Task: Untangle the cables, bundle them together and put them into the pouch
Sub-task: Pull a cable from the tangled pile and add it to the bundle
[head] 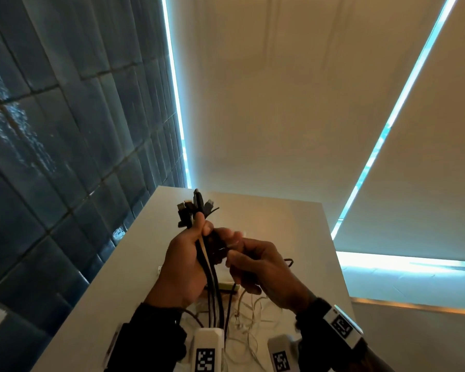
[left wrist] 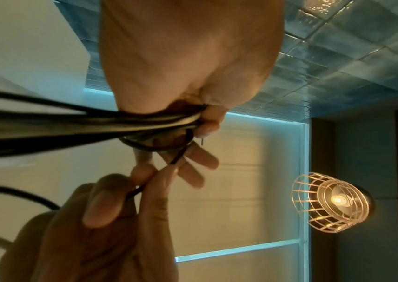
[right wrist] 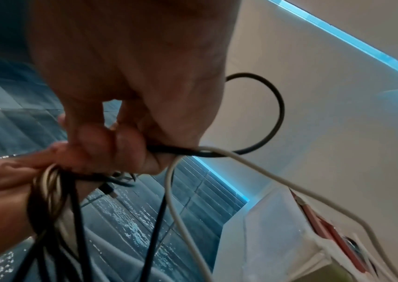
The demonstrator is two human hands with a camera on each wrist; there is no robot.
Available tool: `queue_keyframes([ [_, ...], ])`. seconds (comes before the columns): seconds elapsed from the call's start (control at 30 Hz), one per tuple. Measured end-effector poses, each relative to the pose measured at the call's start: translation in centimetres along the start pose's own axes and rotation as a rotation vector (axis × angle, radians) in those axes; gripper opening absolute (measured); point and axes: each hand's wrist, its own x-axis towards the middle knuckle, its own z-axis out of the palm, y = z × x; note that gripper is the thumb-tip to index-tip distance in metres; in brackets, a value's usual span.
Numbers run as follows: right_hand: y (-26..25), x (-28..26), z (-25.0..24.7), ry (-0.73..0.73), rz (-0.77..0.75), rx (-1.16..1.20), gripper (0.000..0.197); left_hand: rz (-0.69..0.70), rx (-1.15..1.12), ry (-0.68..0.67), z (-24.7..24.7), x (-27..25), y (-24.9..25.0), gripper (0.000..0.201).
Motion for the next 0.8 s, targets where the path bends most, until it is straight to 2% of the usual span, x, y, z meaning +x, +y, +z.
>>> queue_keyframes([
  [0.13,1.0,0.3,-0.6,-0.062,0.076,-0.044,0.031,0.104,-0.077,-0.026,0.1,0.0,0.6,0.038],
  [0.27,3.8,0.2,-1.5,-0.007,0.131,-0.199,0.030,0.174,-0.121,-0.062,-0.9,-0.1,1.9,0.039],
  [0.43,5.8,0.2,-1.1,-0.007,0.151,-0.127,0.031,0.210,-0.083,-0.099,-1.5,-0.8,2.0,0.041],
  [0.8,8.6,-1.1,-2.3,0.035,0.243,-0.075,0.024,0.285,-0.062,-0.045,-2.5,-1.0,2.2,0.045],
])
